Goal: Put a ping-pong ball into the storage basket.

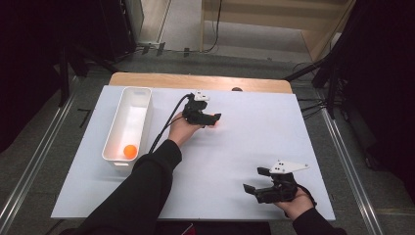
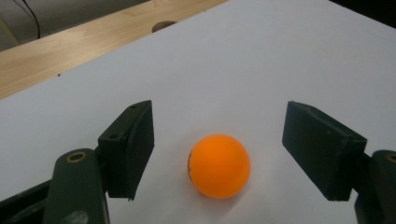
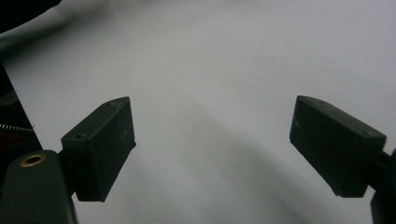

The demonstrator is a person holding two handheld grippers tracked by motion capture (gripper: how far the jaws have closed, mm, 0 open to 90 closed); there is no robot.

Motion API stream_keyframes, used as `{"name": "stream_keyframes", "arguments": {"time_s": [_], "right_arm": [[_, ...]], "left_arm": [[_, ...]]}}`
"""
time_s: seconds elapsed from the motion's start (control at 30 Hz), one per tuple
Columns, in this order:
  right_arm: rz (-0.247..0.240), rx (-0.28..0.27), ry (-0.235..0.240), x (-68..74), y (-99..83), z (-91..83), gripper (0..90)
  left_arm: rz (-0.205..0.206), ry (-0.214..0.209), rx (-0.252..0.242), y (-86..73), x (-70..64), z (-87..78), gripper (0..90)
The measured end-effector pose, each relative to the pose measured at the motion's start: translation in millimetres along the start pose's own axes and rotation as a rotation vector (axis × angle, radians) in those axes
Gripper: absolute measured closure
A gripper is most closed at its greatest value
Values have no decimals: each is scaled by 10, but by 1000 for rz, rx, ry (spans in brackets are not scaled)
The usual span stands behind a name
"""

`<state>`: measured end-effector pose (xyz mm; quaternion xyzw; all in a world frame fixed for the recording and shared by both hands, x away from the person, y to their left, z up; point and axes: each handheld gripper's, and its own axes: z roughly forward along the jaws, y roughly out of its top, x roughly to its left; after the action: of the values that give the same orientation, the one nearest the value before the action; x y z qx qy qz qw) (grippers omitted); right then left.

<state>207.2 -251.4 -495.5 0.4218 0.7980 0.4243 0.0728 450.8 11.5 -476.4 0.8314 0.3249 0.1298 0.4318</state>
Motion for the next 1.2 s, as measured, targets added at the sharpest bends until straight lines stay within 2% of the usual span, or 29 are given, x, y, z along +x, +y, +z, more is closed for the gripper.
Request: {"name": "stream_keyframes", "arguments": {"time_s": [0.07, 0.23, 0.33, 0.47, 0.7, 0.9, 1.0, 1.03, 1.07, 1.1, 1.2], "right_arm": [[0, 1, 0, -2, 0, 1, 125], [7, 3, 1, 7, 2, 2, 125], [5, 3, 1, 6, 2, 3, 125], [5, 3, 1, 6, 3, 5, 125], [7, 2, 1, 8, 4, 4, 125], [3, 2, 3, 4, 2, 1, 125], [8, 3, 3, 5, 3, 4, 125], [9, 3, 3, 6, 4, 3, 125], [9, 2, 4, 7, 4, 3, 125], [8, 1, 4, 6, 4, 3, 125], [5, 0, 3, 2, 4, 4, 125]], "left_arm": [[4, 2, 3, 9, 16, 20, 255], [-41, 0, -32, 24, 57, 44, 256], [-34, 17, -31, 28, 70, 53, 256], [-30, 19, -18, 48, 74, 72, 256], [-11, 15, -24, 102, 49, 96, 256], [-27, 1, -11, 89, 28, 119, 255], [-23, -13, -27, 86, 39, 123, 189], [-21, -20, -27, 83, 44, 125, 115], [-37, -31, -30, 77, 47, 138, 43], [-43, -39, -21, 72, 57, 140, 0], [-53, -54, 5, 50, 66, 155, 0]]}}
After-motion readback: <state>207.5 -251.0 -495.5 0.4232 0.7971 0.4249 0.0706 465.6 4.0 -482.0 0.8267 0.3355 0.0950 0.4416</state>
